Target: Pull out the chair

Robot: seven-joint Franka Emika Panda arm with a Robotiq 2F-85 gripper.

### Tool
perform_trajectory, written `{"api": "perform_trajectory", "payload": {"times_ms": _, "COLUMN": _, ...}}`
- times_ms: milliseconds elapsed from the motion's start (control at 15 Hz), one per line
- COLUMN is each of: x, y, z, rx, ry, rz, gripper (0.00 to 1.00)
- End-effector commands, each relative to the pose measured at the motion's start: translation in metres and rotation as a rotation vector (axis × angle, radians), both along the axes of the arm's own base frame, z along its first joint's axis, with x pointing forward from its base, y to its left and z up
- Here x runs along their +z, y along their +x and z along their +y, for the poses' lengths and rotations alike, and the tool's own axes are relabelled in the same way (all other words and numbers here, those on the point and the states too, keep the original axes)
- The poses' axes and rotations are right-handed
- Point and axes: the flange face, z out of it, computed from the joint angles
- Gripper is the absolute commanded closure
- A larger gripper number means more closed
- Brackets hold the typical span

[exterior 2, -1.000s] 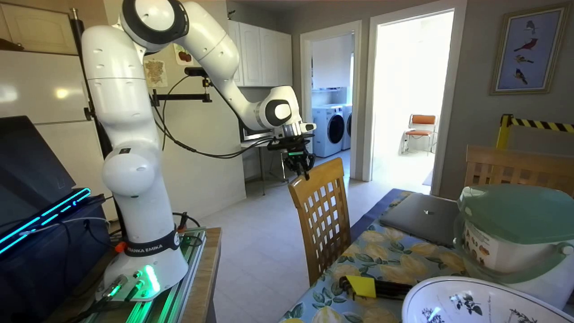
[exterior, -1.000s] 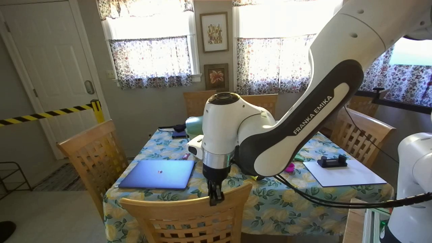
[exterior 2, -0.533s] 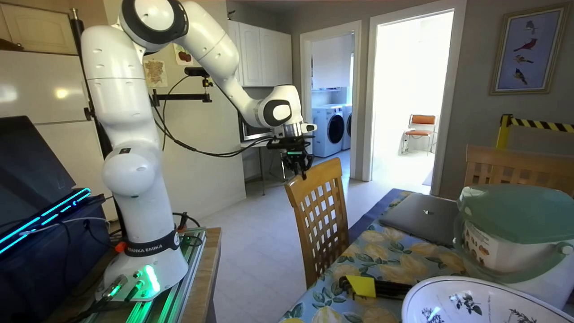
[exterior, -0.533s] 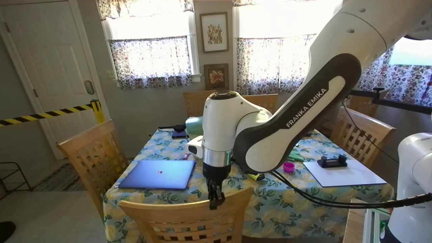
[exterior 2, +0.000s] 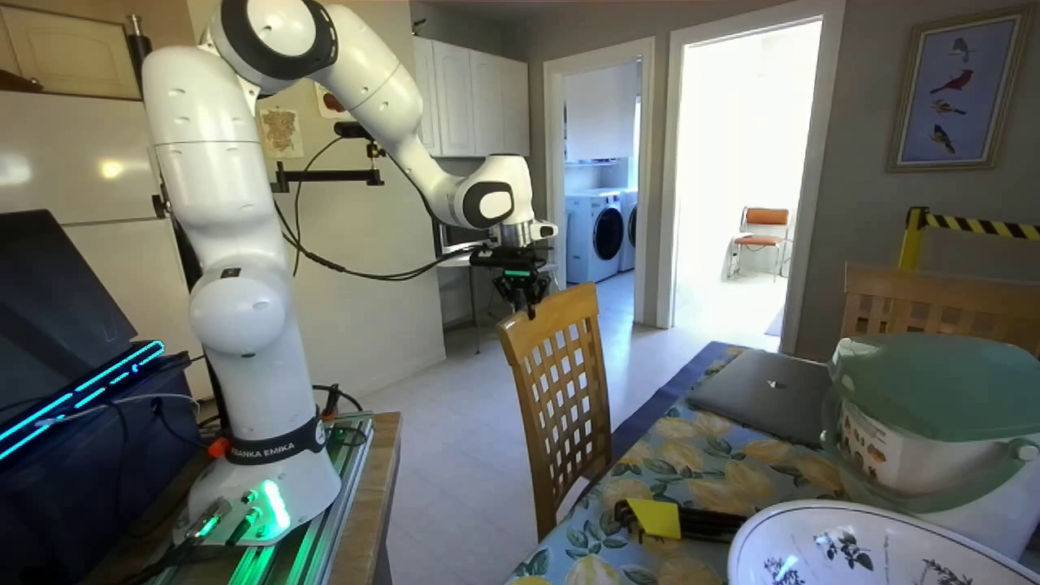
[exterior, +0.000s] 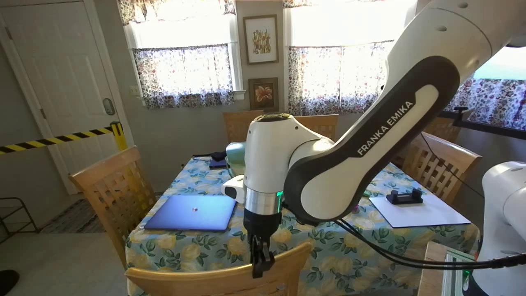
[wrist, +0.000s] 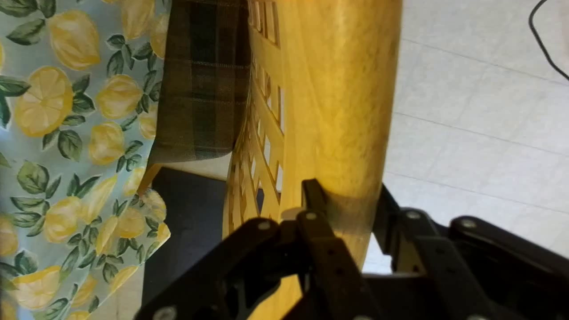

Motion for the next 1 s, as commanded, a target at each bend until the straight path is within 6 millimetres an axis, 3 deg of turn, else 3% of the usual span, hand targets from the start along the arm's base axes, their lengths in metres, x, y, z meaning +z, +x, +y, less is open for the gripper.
{"api": "perform_trajectory", "payload": {"times_ms": 0, "x": 0.021, "y": -0.047, "z": 0.048, "rx": 0.099, "ry": 0.081, "rz": 0.098, "gripper": 0.93}}
{"api": "perform_trajectory", "payload": {"times_ms": 333, "x": 0.028, "y": -0.078, "z": 0.078, "rx": 0.129, "ry": 0.114, "rz": 0.125, "gripper": 0.93}}
{"api": "perform_trajectory", "payload": {"times_ms": 933, "x": 0.030, "y": -0.154, "z": 0.124, "rx": 0.224, "ry": 0.139, "rz": 0.176, "gripper": 0.93}}
